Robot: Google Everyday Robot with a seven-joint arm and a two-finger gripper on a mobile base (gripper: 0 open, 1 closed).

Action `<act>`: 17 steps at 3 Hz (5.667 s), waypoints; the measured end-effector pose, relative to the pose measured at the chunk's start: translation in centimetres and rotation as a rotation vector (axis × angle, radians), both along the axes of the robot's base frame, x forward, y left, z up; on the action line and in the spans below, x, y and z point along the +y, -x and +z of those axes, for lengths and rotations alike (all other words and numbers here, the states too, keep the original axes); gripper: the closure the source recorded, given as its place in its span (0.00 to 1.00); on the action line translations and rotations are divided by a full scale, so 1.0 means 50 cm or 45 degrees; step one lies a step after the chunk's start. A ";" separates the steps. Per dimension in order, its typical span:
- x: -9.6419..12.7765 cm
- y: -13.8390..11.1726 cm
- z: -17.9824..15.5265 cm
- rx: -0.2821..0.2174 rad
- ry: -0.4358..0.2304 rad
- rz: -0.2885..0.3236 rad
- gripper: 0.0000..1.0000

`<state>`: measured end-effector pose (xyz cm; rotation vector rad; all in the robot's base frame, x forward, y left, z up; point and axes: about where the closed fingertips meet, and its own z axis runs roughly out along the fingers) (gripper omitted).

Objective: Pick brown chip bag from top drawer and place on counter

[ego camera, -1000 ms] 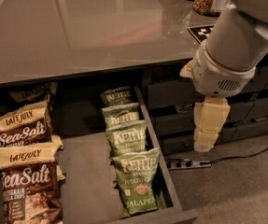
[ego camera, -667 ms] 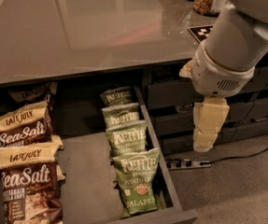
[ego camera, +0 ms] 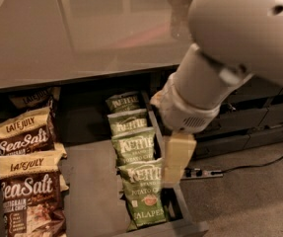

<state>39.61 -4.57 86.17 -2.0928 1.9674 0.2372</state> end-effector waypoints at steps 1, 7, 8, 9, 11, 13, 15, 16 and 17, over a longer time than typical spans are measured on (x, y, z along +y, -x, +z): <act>0.122 0.037 -0.051 0.024 -0.047 0.130 0.00; 0.438 0.138 -0.132 -0.024 -0.079 0.352 0.00; 0.531 0.142 -0.149 -0.072 -0.123 0.385 0.00; 0.596 0.113 -0.165 -0.149 -0.180 0.310 0.00; 0.581 0.094 -0.183 -0.139 -0.222 0.235 0.00; 0.460 0.032 -0.282 -0.135 -0.348 -0.263 0.00; 0.470 0.031 -0.277 -0.115 -0.386 -0.330 0.00; 0.473 0.019 -0.289 -0.082 -0.446 -0.409 0.00; 0.483 0.004 -0.301 -0.048 -0.530 -0.488 0.00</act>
Offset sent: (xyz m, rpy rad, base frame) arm -0.0151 0.0492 -0.0213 0.0318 0.0189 0.0801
